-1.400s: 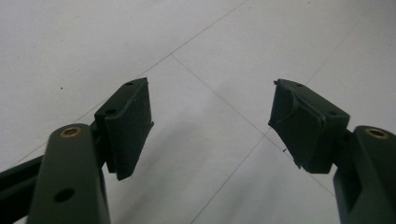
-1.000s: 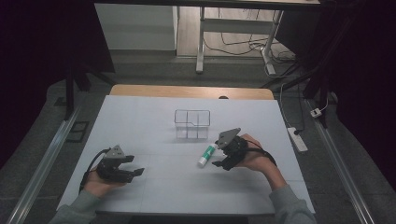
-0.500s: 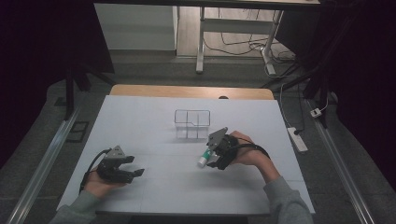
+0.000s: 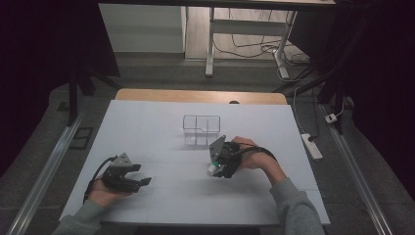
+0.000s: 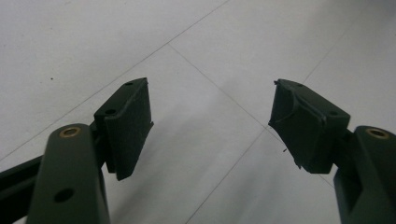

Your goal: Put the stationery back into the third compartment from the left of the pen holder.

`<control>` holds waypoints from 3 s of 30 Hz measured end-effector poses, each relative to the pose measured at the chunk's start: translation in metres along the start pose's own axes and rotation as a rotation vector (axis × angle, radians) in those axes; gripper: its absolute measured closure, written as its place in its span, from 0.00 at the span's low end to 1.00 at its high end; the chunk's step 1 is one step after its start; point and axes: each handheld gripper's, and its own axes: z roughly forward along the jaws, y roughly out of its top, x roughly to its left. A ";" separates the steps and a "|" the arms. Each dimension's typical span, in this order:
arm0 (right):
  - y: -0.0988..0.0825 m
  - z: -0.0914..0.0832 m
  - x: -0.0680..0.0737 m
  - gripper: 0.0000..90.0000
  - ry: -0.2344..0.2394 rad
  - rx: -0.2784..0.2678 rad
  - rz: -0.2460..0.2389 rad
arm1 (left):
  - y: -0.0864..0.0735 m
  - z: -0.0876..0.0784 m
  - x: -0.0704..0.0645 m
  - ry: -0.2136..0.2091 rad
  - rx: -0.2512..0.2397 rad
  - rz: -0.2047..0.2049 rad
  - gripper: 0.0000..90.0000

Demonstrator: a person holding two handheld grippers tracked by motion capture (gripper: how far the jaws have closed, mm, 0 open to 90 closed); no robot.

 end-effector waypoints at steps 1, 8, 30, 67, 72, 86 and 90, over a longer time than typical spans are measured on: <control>0.000 0.002 0.000 0.31 0.001 0.005 -0.005 | 0.000 0.000 0.000 0.000 0.001 0.001 0.32; 0.000 0.006 -0.002 0.36 0.002 0.022 -0.031 | 0.000 0.001 0.000 -0.003 0.007 0.007 0.32; -0.003 0.017 -0.004 0.71 0.013 0.037 -0.102 | -0.001 0.001 0.000 -0.007 0.004 0.007 0.32; -0.013 -0.032 -0.007 0.72 -0.212 -0.257 0.178 | -0.001 -0.006 0.003 0.006 -0.049 -0.015 0.32; -0.018 -0.039 -0.005 0.72 -0.240 -0.296 0.243 | -0.002 -0.007 0.003 0.013 -0.059 -0.026 0.32; -0.023 -0.052 -0.006 0.72 -0.306 -0.408 0.369 | -0.003 -0.006 0.005 0.011 -0.055 -0.029 0.32; -0.023 -0.056 -0.008 0.72 -0.323 -0.438 0.388 | -0.003 -0.005 0.005 0.011 -0.053 -0.026 0.32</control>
